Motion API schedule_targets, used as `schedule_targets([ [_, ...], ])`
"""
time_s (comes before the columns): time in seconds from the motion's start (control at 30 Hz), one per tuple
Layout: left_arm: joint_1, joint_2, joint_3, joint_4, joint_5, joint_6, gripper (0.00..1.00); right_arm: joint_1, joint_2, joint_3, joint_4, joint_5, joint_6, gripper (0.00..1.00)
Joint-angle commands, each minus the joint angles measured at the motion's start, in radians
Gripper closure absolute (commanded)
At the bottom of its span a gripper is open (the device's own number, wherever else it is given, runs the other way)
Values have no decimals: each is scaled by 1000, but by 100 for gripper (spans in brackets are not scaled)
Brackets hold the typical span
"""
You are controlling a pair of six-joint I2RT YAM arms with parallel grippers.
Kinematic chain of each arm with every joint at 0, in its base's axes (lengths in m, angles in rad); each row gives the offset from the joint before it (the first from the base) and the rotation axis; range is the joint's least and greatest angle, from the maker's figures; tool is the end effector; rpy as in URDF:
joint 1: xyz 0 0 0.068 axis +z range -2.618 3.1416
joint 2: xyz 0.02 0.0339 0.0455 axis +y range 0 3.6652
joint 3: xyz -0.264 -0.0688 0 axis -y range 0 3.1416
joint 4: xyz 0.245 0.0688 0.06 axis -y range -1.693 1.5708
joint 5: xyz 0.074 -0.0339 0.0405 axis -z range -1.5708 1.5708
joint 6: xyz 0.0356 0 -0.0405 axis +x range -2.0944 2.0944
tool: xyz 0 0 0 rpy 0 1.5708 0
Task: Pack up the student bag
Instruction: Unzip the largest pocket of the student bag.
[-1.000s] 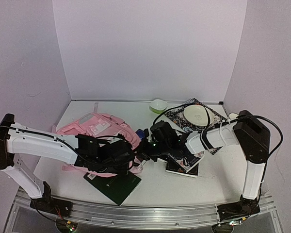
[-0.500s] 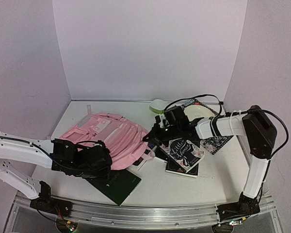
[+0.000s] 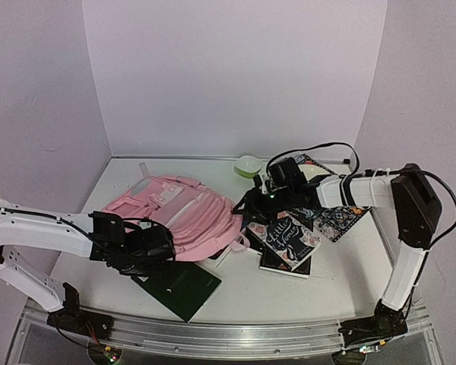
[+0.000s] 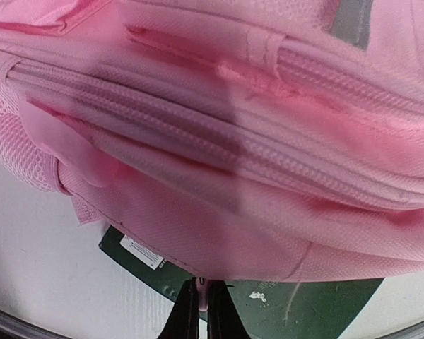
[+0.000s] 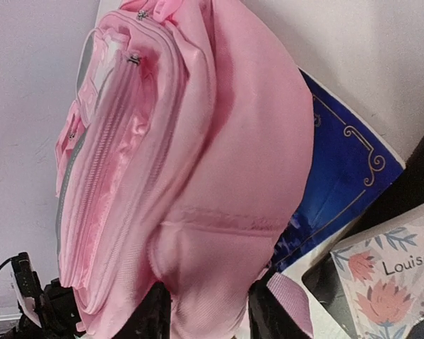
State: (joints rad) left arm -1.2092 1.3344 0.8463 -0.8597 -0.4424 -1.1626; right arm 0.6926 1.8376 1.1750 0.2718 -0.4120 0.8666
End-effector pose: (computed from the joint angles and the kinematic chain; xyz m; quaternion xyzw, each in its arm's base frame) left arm 0.0943 -0.2062 0.2047 -0.0018 0.9699 -0.0187 0.2428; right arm 0.3128 0.2780 0.2241 -0.0427 0.8202 0.5037 0.2678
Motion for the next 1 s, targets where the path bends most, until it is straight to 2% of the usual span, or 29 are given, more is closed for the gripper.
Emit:
schedule_targets([
  [0.0, 7, 17, 117, -53, -90, 78, 100, 2, -151, -22, -25, 47, -34, 38],
  [0.1, 5, 17, 153, -25, -79, 119, 100, 44, -199, -52, -24, 82, -17, 27],
  [0.27, 5, 9, 167, 42, -44, 165, 100, 146, -203, -84, 3, 152, 37, 20],
  [0.5, 5, -2, 155, 80, -22, 182, 100, 228, -92, -79, 65, 196, 112, 20],
  [0.6, 5, -8, 141, 88, -15, 184, 100, 241, -46, -67, 87, 204, 126, 23],
  [0.7, 5, -19, 119, 91, -10, 178, 100, 241, -28, -65, 112, 212, 135, 35],
  [0.77, 5, -29, 97, 89, -11, 170, 100, 241, -31, -59, 112, 227, 125, 51],
  [0.87, 6, -50, 58, 70, -28, 146, 100, 237, -60, -58, 102, 253, 105, 84],
  [0.9, 7, -58, 41, 54, -36, 122, 100, 235, -70, -60, 96, 259, 98, 90],
  [0.97, 13, -70, 11, 2, -53, 61, 100, 224, -94, -66, 72, 267, 83, 97],
])
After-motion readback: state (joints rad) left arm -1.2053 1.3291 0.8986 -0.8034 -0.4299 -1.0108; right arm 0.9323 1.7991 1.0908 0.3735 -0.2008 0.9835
